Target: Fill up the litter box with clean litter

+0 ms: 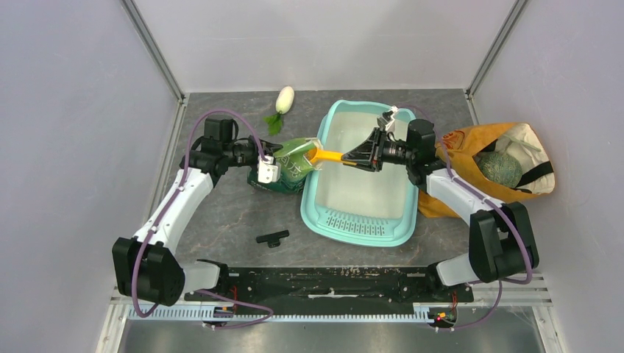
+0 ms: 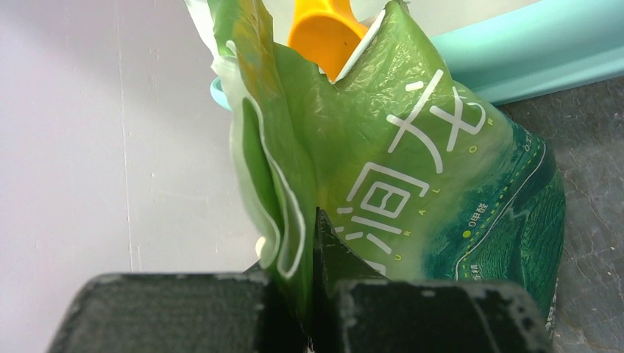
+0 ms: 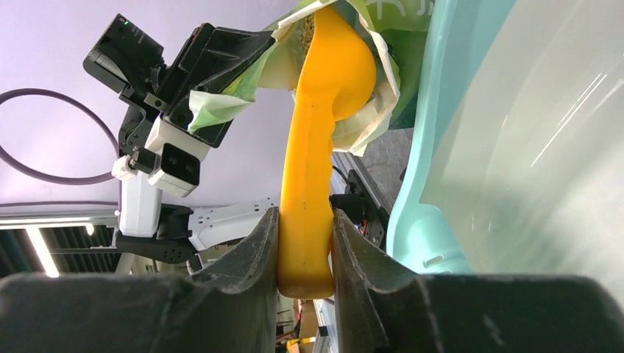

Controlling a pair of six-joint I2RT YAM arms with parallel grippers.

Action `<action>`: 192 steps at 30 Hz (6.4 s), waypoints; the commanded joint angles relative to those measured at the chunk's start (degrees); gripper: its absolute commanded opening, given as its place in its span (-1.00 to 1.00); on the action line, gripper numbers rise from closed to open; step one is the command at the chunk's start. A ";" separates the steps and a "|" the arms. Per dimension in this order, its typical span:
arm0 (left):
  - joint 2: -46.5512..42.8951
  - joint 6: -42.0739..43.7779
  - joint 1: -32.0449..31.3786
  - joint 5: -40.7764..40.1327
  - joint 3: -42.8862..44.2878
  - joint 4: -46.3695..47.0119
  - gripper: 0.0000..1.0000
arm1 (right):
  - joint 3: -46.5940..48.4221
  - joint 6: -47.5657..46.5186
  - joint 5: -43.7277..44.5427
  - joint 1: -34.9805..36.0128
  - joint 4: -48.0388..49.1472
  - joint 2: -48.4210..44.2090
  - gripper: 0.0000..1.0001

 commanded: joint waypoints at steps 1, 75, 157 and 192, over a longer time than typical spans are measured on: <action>-0.46 -0.19 -0.96 5.93 3.94 7.58 -0.96 | -1.62 1.01 -2.57 -1.35 3.88 -3.39 -1.00; 0.89 2.45 -1.97 5.11 4.64 6.53 -0.96 | 17.20 -53.58 23.18 -21.18 -67.30 -13.56 -1.00; -1.53 4.73 -2.23 6.60 1.26 7.31 -0.96 | 62.31 -36.84 37.91 20.67 -72.91 34.73 -1.00; 2.38 0.68 -2.27 6.23 2.53 12.76 -0.96 | 25.66 -6.34 3.06 13.80 3.44 19.01 -1.00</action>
